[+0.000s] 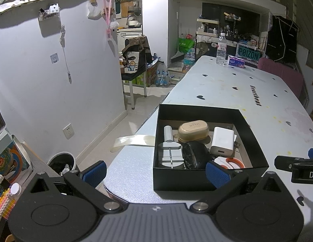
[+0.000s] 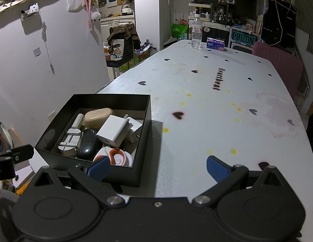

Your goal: Organize rigid objects

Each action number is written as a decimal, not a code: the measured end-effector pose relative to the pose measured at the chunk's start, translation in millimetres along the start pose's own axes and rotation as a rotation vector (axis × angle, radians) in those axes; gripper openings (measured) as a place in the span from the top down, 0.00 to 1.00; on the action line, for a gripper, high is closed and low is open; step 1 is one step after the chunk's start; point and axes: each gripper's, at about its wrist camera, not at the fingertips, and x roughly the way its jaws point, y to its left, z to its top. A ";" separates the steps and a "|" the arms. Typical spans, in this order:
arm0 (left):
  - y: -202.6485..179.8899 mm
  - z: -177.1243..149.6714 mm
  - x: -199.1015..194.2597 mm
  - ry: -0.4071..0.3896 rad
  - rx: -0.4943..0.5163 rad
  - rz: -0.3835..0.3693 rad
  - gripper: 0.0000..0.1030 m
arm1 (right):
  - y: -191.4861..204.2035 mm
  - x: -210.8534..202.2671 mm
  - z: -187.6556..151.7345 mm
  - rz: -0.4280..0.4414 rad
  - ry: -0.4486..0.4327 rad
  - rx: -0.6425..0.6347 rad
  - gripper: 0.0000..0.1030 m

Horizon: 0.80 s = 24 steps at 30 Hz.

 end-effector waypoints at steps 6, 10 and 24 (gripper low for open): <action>0.0 -0.1 0.0 0.000 0.000 0.000 0.00 | -0.2 0.0 0.0 0.001 0.000 0.000 0.00; -0.1 -0.1 -0.1 0.000 0.001 0.000 0.00 | -0.1 -0.1 0.0 0.001 0.000 0.001 0.00; 1.3 0.6 -0.9 0.000 0.000 0.001 0.00 | -0.2 -0.1 -0.3 0.000 0.001 0.001 0.00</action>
